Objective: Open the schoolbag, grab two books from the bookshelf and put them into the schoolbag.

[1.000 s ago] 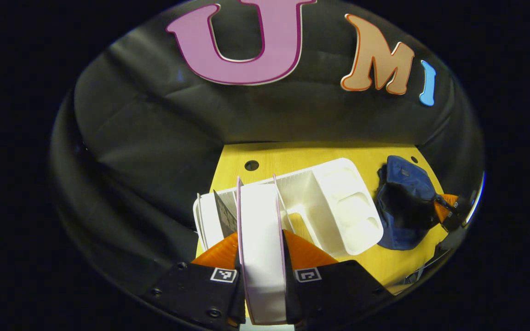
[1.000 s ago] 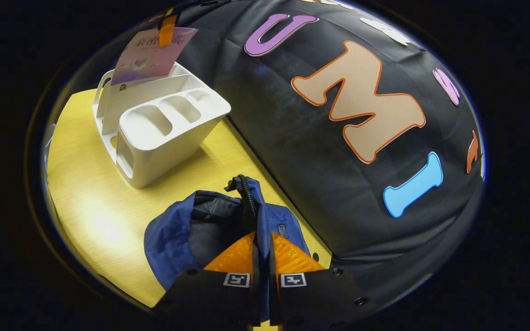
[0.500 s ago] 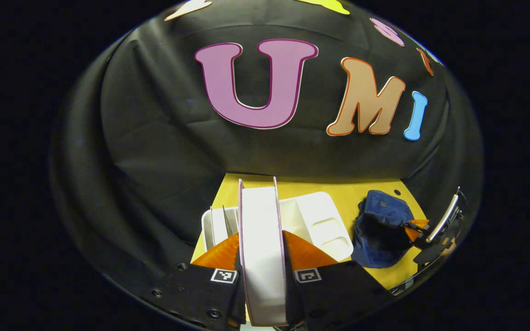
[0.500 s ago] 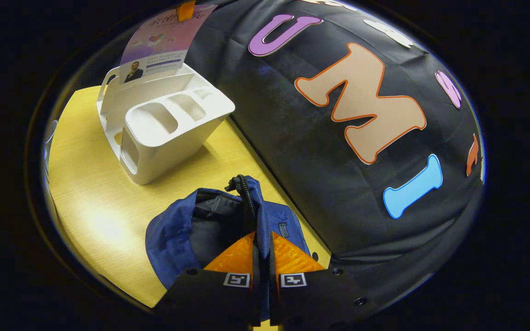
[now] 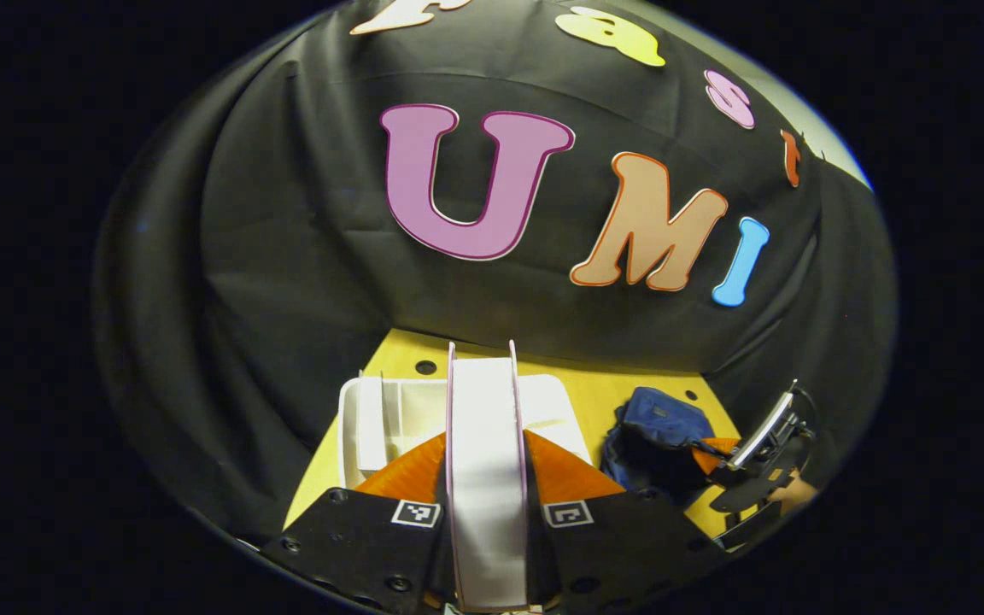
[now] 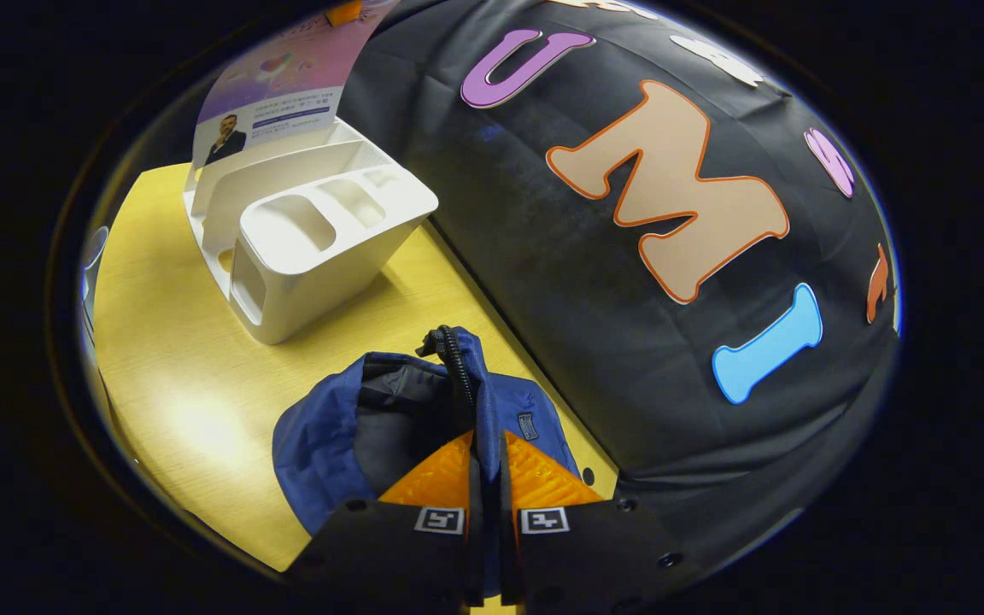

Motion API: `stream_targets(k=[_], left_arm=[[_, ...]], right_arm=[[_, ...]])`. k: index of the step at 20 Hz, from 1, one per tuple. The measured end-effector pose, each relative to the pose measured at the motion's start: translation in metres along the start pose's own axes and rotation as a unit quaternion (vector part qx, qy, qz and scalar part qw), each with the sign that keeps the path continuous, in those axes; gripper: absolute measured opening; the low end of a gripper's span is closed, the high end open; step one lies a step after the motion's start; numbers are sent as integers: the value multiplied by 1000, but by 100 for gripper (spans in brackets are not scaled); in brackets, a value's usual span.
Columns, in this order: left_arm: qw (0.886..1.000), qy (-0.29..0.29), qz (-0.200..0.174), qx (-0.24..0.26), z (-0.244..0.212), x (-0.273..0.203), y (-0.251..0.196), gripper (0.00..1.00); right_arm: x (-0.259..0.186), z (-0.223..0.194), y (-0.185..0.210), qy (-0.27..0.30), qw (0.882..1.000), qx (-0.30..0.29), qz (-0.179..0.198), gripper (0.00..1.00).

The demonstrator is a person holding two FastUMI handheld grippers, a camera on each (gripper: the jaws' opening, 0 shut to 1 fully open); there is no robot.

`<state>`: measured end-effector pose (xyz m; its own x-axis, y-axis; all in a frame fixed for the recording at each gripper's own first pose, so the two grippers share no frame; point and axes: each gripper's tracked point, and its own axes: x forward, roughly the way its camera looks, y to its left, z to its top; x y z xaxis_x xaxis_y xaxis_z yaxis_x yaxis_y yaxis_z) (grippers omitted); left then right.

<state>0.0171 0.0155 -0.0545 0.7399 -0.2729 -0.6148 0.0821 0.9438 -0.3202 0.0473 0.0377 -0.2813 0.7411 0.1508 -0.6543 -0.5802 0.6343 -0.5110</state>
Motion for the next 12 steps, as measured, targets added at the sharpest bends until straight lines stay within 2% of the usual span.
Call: stream_targets(k=[7,12], left_arm=[[994,25,-76,-77,-34,12,-48,30],[984,32,-119,-127,-57,32,-78,29]], right_arm=[[-1,2,-5,-6,1000,16,1,10],[1,5,-6,-9,998,63,14,10]])
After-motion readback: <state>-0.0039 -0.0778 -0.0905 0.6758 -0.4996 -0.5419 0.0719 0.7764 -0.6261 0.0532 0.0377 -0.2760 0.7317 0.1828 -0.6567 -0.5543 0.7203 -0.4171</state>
